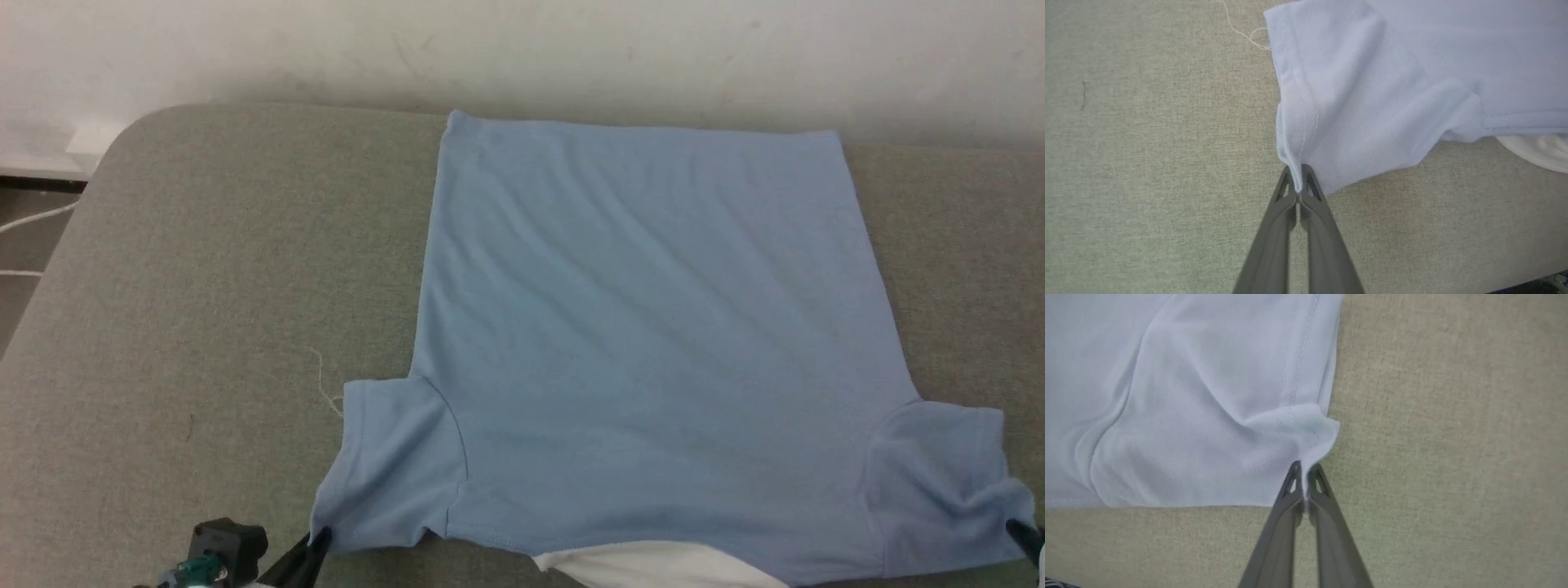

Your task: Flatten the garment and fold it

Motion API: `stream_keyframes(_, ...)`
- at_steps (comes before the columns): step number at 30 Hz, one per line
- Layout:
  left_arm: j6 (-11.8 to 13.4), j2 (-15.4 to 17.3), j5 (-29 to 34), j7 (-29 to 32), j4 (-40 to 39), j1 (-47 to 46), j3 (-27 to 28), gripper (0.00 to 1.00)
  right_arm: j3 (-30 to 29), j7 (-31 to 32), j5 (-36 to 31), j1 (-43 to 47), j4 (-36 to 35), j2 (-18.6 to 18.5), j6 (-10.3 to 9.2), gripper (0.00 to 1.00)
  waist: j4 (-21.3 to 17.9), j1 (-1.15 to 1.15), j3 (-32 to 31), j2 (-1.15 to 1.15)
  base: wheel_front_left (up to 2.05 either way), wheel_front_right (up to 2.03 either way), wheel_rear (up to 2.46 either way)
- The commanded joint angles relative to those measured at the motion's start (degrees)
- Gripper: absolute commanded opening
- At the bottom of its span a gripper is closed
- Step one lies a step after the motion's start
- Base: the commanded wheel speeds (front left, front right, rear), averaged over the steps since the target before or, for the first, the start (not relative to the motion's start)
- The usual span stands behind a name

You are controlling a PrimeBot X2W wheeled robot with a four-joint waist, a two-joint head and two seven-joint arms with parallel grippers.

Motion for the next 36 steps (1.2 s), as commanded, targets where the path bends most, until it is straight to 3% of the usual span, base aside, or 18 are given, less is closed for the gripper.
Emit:
stream_keyframes(1,-0.6,-0.6,0.0,-0.7,0.0,-1.6,-0.5,0.00,-0.7,-0.4,0.2,-2.6,-0.5,-0.6,-0.11,1.00,2.3,0.00,2.2,0.00,0.00,0.00,0.00)
stream_keyframes(7,-1.6,-1.1,-1.2,0.8,-2.9,-3.2,-2.9,0.00,-1.9,1.8,5.2,-9.4,-3.0,-0.5,-0.11,1.00,4.8,0.00,4.6,0.00,0.00,0.00,0.00)
stream_keyframes(13,-2.1,-1.0,-0.8,2.3,-8.2,-4.8,-5.6,0.00,-0.2,6.0,4.0,-22.9,-3.0,-3.7,-0.11,1.00,8.3,0.00,9.9,0.00,0.00,0.00,0.00)
stream_keyframes(20,-1.8,-3.5,0.7,0.9,-12.2,-8.6,-7.7,0.00,1.2,15.6,3.3,-43.4,7.2,-4.1,-0.11,1.00,13.4,0.00,17.5,0.00,0.00,0.00,0.00)
stream_keyframes(24,-1.7,-4.9,1.7,-0.1,-13.5,-10.2,-9.2,0.00,1.4,19.2,-1.4,-53.2,13.7,-6.2,-0.11,1.00,16.3,0.00,21.3,0.00,0.00,0.00,0.00)
stream_keyframes(36,-1.1,-8.9,2.5,-3.0,-15.0,-12.6,-12.5,0.00,1.1,18.4,-14.0,-70.0,27.7,-8.9,-0.11,1.00,21.1,0.00,27.5,0.00,0.00,0.00,0.00)
